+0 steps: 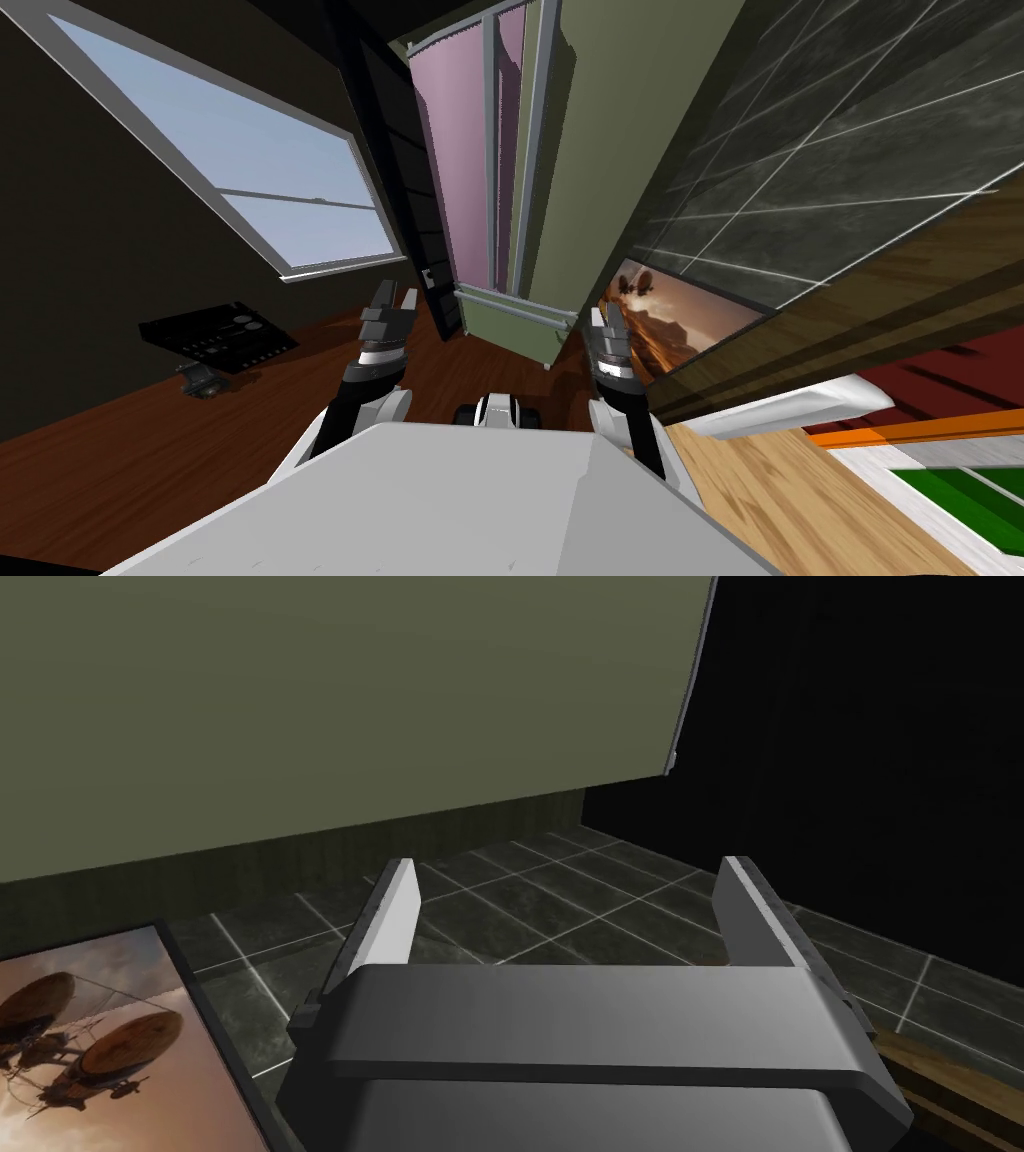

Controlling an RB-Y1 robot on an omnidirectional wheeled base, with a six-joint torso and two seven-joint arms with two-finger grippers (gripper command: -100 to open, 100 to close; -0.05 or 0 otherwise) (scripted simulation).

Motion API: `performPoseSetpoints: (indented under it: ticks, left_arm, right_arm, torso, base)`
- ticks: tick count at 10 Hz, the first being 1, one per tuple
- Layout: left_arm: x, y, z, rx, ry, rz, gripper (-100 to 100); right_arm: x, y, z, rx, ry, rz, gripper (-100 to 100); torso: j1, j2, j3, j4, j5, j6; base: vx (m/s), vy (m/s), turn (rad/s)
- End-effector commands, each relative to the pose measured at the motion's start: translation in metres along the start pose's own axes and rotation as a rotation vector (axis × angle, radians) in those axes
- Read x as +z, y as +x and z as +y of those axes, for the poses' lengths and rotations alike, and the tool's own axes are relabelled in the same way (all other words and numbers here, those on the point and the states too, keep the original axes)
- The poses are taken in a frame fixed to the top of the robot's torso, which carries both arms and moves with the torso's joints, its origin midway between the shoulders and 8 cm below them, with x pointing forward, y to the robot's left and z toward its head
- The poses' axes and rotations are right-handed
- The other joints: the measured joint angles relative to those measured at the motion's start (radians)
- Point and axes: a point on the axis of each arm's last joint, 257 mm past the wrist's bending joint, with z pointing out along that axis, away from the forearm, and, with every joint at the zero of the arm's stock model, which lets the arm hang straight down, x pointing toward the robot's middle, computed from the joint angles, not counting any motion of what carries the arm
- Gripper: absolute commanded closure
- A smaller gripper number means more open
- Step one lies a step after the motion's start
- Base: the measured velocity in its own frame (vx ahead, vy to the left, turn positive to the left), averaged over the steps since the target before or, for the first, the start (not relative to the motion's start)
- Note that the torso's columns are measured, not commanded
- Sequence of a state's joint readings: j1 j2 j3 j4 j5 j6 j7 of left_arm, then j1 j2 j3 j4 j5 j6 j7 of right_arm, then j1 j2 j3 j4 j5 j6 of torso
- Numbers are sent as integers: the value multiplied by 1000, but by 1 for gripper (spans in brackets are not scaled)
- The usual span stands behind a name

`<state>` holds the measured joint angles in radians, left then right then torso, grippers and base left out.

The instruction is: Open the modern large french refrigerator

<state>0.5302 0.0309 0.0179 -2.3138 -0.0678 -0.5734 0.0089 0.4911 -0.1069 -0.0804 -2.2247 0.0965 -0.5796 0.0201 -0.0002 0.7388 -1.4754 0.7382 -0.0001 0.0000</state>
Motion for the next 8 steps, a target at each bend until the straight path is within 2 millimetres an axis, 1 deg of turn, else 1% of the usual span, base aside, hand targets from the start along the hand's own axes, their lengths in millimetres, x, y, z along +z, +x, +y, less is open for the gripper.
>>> performPoseSetpoints:
  ticks: [1, 2, 4, 5, 7, 8]
  left_arm:
    - [0, 0, 0, 0, 0, 0, 0]
    - [0, 0, 0, 0, 0, 0, 0]
    - [0, 0, 0, 0, 0, 0, 0]
    - [0, 0, 0, 0, 0, 0, 0]
    - [0, 0, 0, 0, 0, 0, 0]
    - [0, 0, 0, 0, 0, 0, 0]
  right_arm:
    - [4, 12, -21, -116, 34, 48, -100]
    - [4, 12, -21, -121, 34, 48, -100]
    - [6, 20, -40, -220, 59, 86, -100]
    - [6, 20, -40, -226, 59, 86, -100]
    - [8, 28, -61, -330, 86, 126, -100]
    - [8, 28, -61, -342, 85, 127, -100]
  torso:
    - [0, 0, 0, 0, 0, 0]
    - [1, -1, 0, 0, 0, 0]
    - [-2, 0, 0, 0, -1, 0]
    - [1, -2, -1, 0, 0, 0]
    - [0, -1, -1, 0, 0, 0]
    - [2, -2, -1, -1, 0, 0]
  base:
    - [66, 148, -39]
    - [45, 103, -15]
    - [54, 108, -35]
    - [58, 110, -17]
    - [68, 116, -40]
    - [69, 119, -23]
